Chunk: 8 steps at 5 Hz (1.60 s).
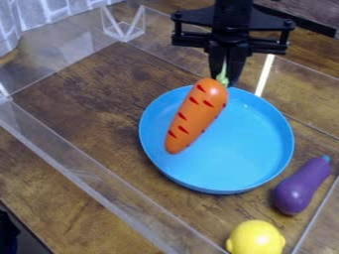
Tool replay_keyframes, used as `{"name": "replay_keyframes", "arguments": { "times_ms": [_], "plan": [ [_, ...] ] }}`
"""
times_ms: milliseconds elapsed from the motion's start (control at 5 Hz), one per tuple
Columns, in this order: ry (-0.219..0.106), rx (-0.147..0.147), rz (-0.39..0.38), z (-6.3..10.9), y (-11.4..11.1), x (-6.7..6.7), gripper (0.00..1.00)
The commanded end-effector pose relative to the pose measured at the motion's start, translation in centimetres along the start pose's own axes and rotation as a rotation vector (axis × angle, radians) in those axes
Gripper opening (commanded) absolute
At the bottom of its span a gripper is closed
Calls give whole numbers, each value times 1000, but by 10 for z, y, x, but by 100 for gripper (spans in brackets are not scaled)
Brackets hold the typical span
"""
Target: Put the carrot on the blue tray
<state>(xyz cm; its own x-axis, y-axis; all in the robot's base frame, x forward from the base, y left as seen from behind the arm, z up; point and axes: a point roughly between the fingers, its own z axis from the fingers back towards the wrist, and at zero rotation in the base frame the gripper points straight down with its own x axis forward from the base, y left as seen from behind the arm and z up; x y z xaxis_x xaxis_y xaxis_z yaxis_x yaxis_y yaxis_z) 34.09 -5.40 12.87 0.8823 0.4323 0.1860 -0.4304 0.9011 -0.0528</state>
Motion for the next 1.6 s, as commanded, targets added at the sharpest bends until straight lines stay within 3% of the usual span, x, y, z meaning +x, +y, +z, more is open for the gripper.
{"name": "replay_keyframes", "arguments": {
  "times_ms": [0, 200, 400, 600, 800, 1000, 1200, 1400],
  "plan": [
    [-44, -36, -5, 13, -10, 3, 0],
    [-39, -30, 0, 8, -12, 2, 0],
    [-36, -21, 6, 2, -12, 2, 100],
    [-32, -16, 2, -8, -15, -5, 0],
    [-43, -25, 1, -9, -18, -3, 0],
    [-40, -36, -37, -18, -12, -3, 100],
    [-33, -41, -79, -12, 1, 7, 0],
    [-37, -40, -62, -16, 9, 23, 0]
  ]
}}
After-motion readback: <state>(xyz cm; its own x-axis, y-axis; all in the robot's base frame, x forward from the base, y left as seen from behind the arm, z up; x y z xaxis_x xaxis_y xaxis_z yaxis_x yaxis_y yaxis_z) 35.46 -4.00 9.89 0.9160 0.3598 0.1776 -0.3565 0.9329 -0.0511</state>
